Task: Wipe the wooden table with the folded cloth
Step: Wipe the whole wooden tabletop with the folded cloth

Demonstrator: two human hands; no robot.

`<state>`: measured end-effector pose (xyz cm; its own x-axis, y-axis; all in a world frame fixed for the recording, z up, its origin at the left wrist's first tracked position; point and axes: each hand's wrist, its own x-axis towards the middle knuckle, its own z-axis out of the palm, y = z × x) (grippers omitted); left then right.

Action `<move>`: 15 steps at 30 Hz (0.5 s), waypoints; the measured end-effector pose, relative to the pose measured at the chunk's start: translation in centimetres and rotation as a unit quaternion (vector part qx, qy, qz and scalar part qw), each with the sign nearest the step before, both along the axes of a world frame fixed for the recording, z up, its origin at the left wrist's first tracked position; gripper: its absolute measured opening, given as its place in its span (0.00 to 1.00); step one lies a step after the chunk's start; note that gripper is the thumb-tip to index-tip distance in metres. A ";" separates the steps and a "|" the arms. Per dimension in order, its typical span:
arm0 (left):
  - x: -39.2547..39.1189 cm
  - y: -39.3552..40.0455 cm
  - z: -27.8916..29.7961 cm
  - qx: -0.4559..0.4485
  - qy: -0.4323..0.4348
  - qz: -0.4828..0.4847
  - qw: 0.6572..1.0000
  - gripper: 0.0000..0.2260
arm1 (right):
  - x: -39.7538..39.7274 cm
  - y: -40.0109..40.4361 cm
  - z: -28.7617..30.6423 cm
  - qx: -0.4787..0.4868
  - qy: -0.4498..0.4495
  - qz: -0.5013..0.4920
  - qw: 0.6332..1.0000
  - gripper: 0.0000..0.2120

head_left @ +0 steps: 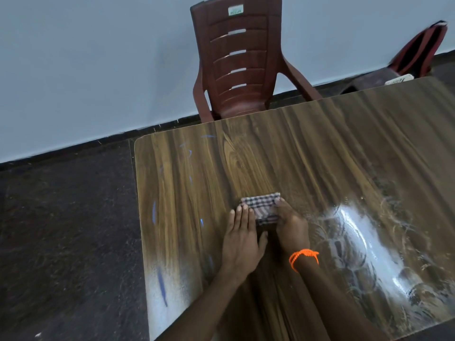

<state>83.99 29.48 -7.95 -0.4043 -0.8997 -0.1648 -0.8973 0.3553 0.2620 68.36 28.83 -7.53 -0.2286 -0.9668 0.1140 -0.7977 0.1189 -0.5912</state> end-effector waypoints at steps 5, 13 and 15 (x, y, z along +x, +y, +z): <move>2.8 -5.1 0.1 -0.027 -0.018 0.034 0.999 0.32 | 2.7 -6.1 0.1 0.004 0.008 0.068 0.998 0.19; 5.7 0.7 -1.0 -0.023 0.013 0.052 0.998 0.34 | 4.2 -1.9 -1.1 0.001 -0.004 0.135 0.991 0.21; 4.9 2.0 -1.1 -0.021 0.024 0.028 0.999 0.33 | 2.5 -0.4 -1.4 -0.002 -0.007 0.126 0.992 0.22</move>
